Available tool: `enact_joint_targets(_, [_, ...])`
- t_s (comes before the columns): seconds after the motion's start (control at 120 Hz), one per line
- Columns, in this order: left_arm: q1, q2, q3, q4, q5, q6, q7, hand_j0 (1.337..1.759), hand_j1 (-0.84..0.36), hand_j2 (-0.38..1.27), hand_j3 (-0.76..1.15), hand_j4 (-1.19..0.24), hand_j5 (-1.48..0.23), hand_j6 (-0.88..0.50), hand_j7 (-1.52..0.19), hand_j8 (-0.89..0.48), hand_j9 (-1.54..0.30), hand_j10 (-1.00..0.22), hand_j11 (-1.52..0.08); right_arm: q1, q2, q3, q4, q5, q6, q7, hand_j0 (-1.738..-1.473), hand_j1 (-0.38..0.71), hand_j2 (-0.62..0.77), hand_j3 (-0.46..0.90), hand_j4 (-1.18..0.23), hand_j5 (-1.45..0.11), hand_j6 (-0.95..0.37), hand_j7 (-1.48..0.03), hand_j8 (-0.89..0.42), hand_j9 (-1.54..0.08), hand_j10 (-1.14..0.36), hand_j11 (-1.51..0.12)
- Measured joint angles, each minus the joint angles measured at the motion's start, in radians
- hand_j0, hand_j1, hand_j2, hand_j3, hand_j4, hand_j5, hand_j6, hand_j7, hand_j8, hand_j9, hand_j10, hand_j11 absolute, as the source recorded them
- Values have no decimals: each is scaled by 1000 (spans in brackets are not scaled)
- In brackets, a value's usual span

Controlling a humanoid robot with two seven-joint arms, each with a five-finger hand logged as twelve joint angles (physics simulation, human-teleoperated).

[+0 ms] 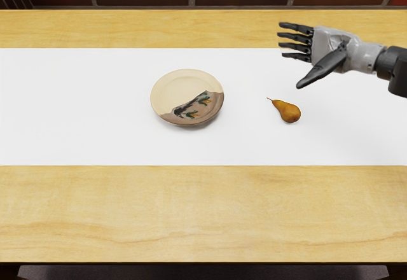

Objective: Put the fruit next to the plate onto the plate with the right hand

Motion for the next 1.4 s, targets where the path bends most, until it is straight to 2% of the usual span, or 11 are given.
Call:
enact_joint_targets(0.1, [1, 0, 0, 0, 0, 0, 0, 1658, 348, 0, 0, -1, -1, -1, -1, -1, -1, -1, -1, -2, -1, 3, 0, 1, 0, -24, -1658, -349, 2, 0, 0, 0, 1, 0, 1, 0, 1, 0])
enact_joint_targets(0.133, [0, 0, 0, 0, 0, 0, 0, 1658, 348, 0, 0, -1, -1, -1, -1, -1, -1, -1, -1, 3, -1, 5, 0, -1, 0, -45, -1658, -349, 2, 0, 0, 0, 1, 0, 1, 0, 1, 0])
enact_joint_targets(0.3, [0, 0, 0, 0, 0, 0, 0, 1658, 348, 0, 0, -1, -1, -1, -1, -1, -1, -1, -1, 40, -3, 18, 27, 3, 0, -292, -1658, -349, 1, 0, 0, 0, 1, 0, 1, 0, 1, 0])
enact_joint_targets(0.375, [0, 0, 0, 0, 0, 0, 0, 1658, 348, 0, 0, -1, -1, -1, -1, -1, -1, -1, -1, 48, -18, 43, 112, 3, 0, -405, -1658, -349, 1, 0, 0, 0, 1, 0, 1, 0, 0, 0])
enact_joint_targets(0.442, [0, 0, 0, 0, 0, 0, 0, 1658, 348, 0, 0, -1, -1, -1, -1, -1, -1, -1, -1, 51, -72, 66, 255, 0, -67, -474, -1658, -349, 1, 0, 0, 0, 0, 0, 0, 0, 0, 0])
enact_joint_targets(0.508, [0, 0, 0, 0, 0, 0, 0, 1658, 348, 0, 0, -1, -1, -1, -1, -1, -1, -1, -1, 55, -124, 80, 385, -8, -191, -527, -1658, -349, 1, 0, 0, 0, 0, 0, 0, 0, 0, 0])
enact_joint_targets(0.617, [0, 0, 0, 0, 0, 0, 0, 1658, 348, 0, 0, -1, -1, -1, -1, -1, -1, -1, -1, 71, -161, 96, 514, -34, -391, -595, -1658, -349, 0, 0, 0, 0, 0, 0, 0, 0, 0, 0])
enact_joint_targets(0.75, [0, 0, 0, 0, 0, 0, 0, 1658, 348, 0, 0, -1, -1, -1, -1, -1, -1, -1, -1, 103, -149, 104, 614, -108, -656, -629, -1658, -349, 0, 0, 0, 0, -1, 0, -1, 0, 0, 0])
enact_joint_targets(0.95, [0, 0, 0, 0, 0, 0, 0, 1658, 348, 0, 0, -1, -1, -1, -1, -1, -1, -1, -1, 108, -31, 88, 641, -276, -1007, -641, -1658, -349, 0, 0, -1, 0, -1, 0, -1, 0, -1, 0])
enact_joint_targets(1.167, [0, 0, 0, 0, 0, 0, 0, 1658, 348, 0, 0, -1, -1, -1, -1, -1, -1, -1, -1, 121, 64, -32, 606, -378, -1185, -642, -1658, -349, 0, 0, -1, 0, -1, 0, -1, 0, -1, 0])
enact_joint_targets(1.4, [0, 0, 0, 0, 0, 0, 0, 1658, 348, 0, 0, -1, -1, -1, -1, -1, -1, -1, -1, 125, 192, -113, 482, -389, -1218, -643, -1658, -349, 1, 0, -1, 0, -1, 0, -1, 0, -1, 0])
